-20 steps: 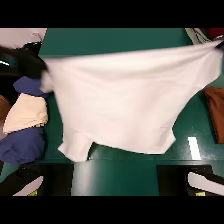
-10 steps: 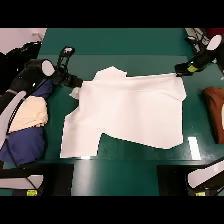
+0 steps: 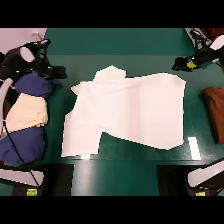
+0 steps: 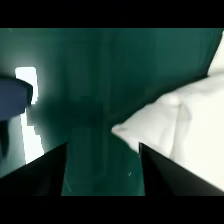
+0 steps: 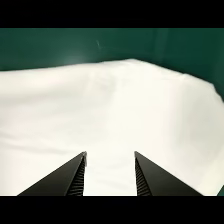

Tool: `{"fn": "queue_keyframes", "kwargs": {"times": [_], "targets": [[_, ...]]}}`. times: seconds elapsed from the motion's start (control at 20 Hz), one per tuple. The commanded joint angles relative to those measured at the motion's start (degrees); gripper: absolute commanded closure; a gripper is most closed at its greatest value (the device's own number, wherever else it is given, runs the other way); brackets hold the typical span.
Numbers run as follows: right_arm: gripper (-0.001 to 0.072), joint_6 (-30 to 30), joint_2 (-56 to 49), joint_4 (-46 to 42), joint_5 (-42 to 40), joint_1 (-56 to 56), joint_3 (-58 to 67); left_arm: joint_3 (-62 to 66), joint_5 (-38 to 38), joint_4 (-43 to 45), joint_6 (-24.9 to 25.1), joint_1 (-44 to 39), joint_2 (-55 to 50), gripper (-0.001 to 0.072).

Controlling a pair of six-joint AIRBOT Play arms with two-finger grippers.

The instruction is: Fold the shirts.

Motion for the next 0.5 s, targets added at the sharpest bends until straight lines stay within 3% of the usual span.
{"fn": "queue_keyframes", "kwargs": {"times": [0.0,0.15,0.25,0.45], "targets": [[0.0352,-3.1,4.2,5.5,6.4,-2.2,-4.0,-6.7,-11.7,-6.9,5.6,4.8,4.1,0.0182],[0.0352,-3.8,11.8,6.4,5.5,-3.5,-15.0,-22.1,-8.2,-8.9,8.0,5.2,10.9,0.0182],[0.0352,-5.1,16.7,6.3,5.5,-3.6,-21.7,-30.0,-6.1,-12.3,12.4,5.2,14.0,0.0182],[0.0352,-5.6,24.6,6.3,4.0,-3.6,-31.2,-37.0,-4.0,-16.7,17.3,5.2,14.3,0.0183]]}}
